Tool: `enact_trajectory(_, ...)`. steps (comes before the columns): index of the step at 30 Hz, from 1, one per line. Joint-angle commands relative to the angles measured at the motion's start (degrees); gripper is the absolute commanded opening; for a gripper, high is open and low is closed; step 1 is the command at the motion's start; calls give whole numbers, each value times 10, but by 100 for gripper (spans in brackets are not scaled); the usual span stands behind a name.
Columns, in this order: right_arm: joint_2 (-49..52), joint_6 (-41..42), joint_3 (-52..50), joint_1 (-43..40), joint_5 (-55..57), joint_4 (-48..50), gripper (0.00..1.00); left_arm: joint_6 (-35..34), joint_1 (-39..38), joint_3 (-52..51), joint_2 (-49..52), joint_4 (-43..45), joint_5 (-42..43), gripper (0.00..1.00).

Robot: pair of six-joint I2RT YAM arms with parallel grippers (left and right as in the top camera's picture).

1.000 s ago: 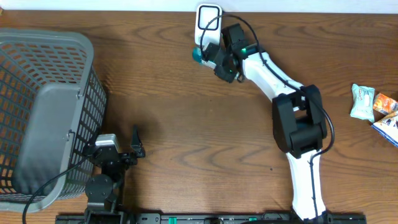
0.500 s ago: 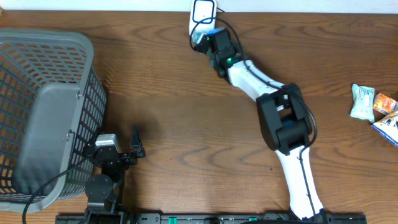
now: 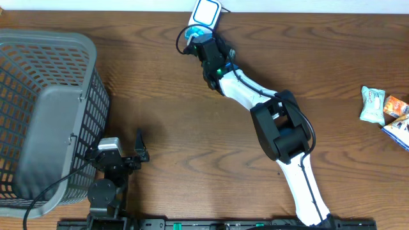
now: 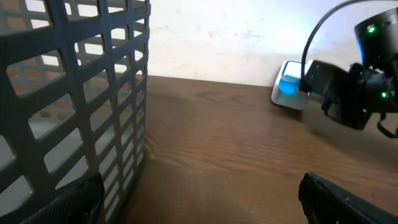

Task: Scan the item barcode
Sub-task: 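Carry the bottle up to the white scanner and hold it there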

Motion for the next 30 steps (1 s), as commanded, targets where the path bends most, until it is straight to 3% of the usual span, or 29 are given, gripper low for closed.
enact_trajectory(1,-51,-9,11,0,17,55,1,-5,3,-13,0,-19,-9,100)
enact_trajectory(7,-49,-28,11,-17,-70,107,1,-5,3,-13,0,-19,-9,100)
enact_trajectory(11,-40,-45,12,-32,-108,192,1,-5,3,-13,0,-19,-9,100)
enact_trajectory(24,-13,-64,48,-48,-163,195,1,-5,3,-13,0,-19,-9,100)
enact_trajectory(30,10,-189,50,-42,-166,212,1,-5,3,-13,0,-19,-9,100)
